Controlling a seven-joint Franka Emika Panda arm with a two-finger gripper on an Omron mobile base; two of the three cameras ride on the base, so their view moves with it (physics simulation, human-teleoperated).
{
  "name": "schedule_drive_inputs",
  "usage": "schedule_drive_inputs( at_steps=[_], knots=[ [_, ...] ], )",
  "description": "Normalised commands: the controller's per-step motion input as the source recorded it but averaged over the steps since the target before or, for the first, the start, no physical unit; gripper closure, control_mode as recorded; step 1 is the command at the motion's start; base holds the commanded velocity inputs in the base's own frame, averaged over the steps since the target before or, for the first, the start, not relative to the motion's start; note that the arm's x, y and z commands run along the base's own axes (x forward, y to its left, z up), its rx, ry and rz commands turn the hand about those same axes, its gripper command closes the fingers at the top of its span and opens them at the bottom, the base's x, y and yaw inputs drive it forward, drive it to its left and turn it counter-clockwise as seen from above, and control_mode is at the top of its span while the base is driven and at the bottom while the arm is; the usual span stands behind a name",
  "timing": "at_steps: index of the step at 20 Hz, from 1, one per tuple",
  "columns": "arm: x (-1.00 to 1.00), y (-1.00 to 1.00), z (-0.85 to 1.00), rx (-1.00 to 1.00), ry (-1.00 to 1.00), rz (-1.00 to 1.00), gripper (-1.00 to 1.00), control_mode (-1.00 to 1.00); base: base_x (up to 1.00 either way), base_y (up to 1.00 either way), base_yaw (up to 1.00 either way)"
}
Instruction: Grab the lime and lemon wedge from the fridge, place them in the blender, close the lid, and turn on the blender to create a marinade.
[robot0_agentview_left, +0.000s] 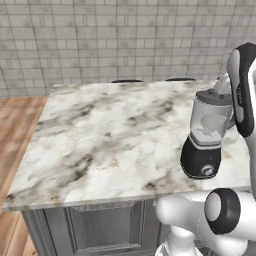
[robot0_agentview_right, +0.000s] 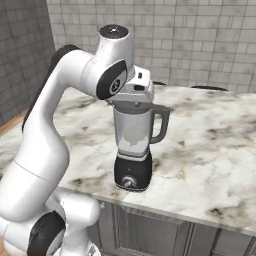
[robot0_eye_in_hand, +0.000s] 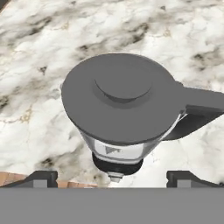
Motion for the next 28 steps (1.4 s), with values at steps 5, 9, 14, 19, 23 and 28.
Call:
schedule_drive_inputs(
  at_steps=[5, 9, 14, 19, 23, 28],
  knots=[
    [0.14, 0.14, -0.03, -0.01, -0.06, 0.00, -1.00, -1.00, 0.00, 0.00, 0.00],
    [0.68, 0.00, 0.00, 0.00, -0.01, 0.00, -1.00, -1.00, 0.00, 0.00, 0.00],
    [0.39, 0.00, 0.00, 0.00, 0.02, 0.00, -1.00, -1.00, 0.00, 0.00, 0.00],
    [0.11, 0.00, -0.13, 0.00, 0.05, -0.03, -1.00, -1.00, 0.00, 0.00, 0.00],
    [-0.03, -0.06, -0.20, 0.00, 0.05, -0.05, -1.00, -1.00, 0.00, 0.00, 0.00],
    [-0.41, 0.00, 0.17, 0.00, -0.09, -0.03, -1.00, -1.00, 0.00, 0.00, 0.00]
  ],
)
